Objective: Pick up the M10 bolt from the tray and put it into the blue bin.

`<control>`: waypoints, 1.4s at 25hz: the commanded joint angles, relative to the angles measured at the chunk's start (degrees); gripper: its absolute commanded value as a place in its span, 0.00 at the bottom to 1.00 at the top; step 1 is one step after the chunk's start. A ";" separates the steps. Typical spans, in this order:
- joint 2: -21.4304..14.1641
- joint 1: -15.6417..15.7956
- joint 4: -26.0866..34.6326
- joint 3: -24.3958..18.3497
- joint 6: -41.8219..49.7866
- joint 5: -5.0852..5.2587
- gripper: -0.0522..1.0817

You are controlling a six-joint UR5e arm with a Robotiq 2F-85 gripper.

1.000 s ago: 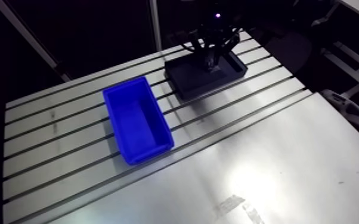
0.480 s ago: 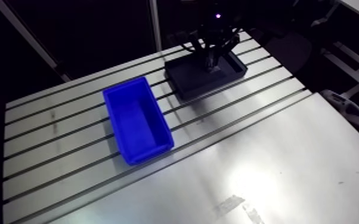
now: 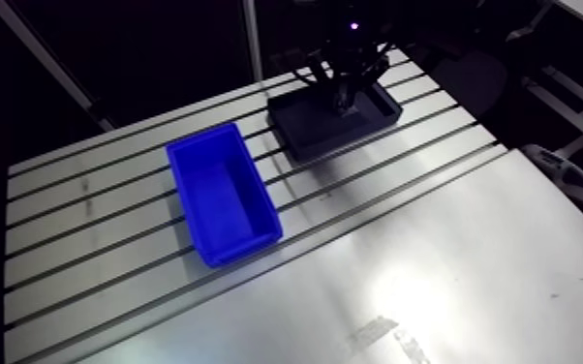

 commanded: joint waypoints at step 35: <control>-19.45 4.40 14.35 0.00 -20.36 0.85 0.99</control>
